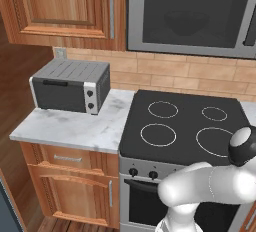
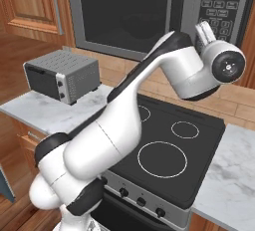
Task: Place the bowl containing the onion and squash in the microwave. Close the microwave door and press the start button to microwave the meal.
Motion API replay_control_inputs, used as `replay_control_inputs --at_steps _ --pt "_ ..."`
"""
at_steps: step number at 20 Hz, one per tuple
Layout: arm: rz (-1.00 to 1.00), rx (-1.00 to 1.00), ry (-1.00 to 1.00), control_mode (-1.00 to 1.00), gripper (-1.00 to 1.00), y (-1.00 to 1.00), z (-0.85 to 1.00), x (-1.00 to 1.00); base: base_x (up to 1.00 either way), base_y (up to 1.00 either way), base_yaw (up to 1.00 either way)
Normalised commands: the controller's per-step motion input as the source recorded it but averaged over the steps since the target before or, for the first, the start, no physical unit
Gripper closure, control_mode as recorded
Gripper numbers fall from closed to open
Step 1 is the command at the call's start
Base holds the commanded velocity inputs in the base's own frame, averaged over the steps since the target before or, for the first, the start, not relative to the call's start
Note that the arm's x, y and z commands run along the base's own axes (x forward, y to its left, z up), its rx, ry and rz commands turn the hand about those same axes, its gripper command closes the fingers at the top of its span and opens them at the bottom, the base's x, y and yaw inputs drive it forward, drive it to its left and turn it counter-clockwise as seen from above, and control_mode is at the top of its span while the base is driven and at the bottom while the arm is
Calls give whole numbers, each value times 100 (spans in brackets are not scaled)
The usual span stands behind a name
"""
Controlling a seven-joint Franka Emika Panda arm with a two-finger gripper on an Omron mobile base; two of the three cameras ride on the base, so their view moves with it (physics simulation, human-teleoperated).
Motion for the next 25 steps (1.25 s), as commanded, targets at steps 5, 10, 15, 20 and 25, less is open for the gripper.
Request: replay_control_inputs --at_steps 5,10,15,20,25 --pt "0 0 0 -100 100 -20 -3 15 0 0 0" --pt "0 0 0 -100 100 -9 -17 16 0 0 0" --pt "0 0 0 -100 100 -4 -15 20 0 0 0" --pt "0 0 -6 -100 100 2 -33 23 0 0 0" --pt "-5 0 -16 -100 100 26 -56 34 0 0 0"
